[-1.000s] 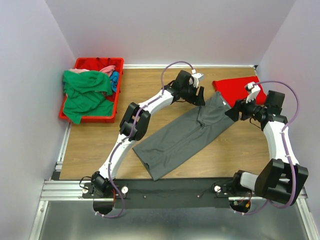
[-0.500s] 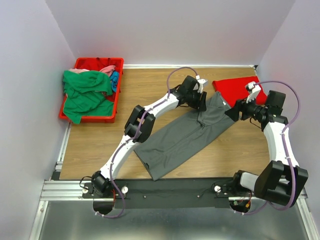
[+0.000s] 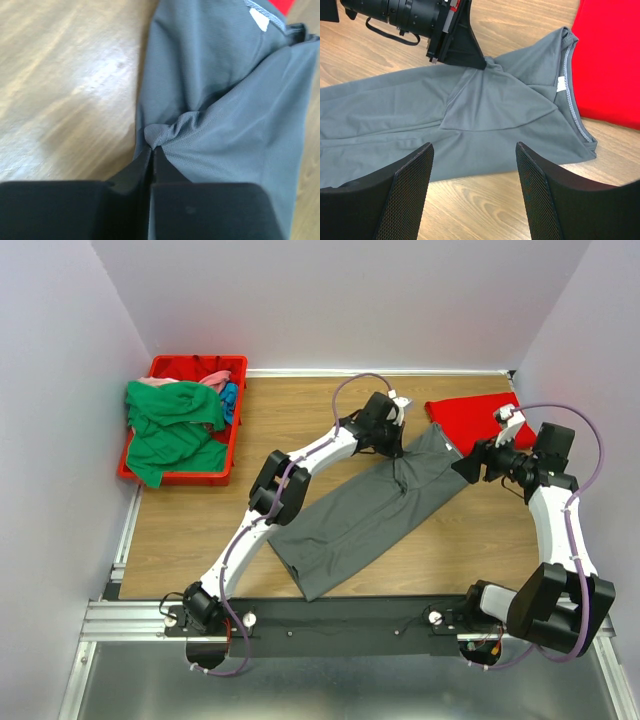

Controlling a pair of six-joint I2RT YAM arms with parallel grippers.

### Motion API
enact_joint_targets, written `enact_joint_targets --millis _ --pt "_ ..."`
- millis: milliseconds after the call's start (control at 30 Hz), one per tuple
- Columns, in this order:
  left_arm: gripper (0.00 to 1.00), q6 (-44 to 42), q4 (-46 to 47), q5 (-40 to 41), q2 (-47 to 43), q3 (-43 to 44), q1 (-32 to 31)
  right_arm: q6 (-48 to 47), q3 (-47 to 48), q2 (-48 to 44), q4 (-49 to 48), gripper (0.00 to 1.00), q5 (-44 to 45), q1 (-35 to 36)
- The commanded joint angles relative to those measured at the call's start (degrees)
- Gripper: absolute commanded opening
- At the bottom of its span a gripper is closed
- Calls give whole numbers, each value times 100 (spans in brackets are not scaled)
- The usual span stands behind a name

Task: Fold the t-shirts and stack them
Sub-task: Fold the tshirt

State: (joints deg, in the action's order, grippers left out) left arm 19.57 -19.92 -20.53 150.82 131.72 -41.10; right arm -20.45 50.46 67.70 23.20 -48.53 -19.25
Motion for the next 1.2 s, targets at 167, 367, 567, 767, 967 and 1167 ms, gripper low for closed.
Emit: enact_joint_targets --millis 167,367,567,767,967,1167 --pt "0 -50 -161 541 -281 -102 260 23 -80 -108 -88 73 -192 -71" --pt "18 -260 32 -290 -405 -358 366 14 -80 -117 -88 73 -200 -71" --pt "35 -401 -126 197 -396 -244 366 14 -89 -108 -88 73 -218 -71" --pt "49 -612 -161 461 -545 -261 357 6 -89 -99 -96 73 -244 -71" --pt "49 -955 -231 805 -642 -244 305 -3 -89 -99 -88 73 -262 -79" --pt "54 -1201 -537 808 -467 -95 217 -3 -97 -91 -88 73 -279 -79"
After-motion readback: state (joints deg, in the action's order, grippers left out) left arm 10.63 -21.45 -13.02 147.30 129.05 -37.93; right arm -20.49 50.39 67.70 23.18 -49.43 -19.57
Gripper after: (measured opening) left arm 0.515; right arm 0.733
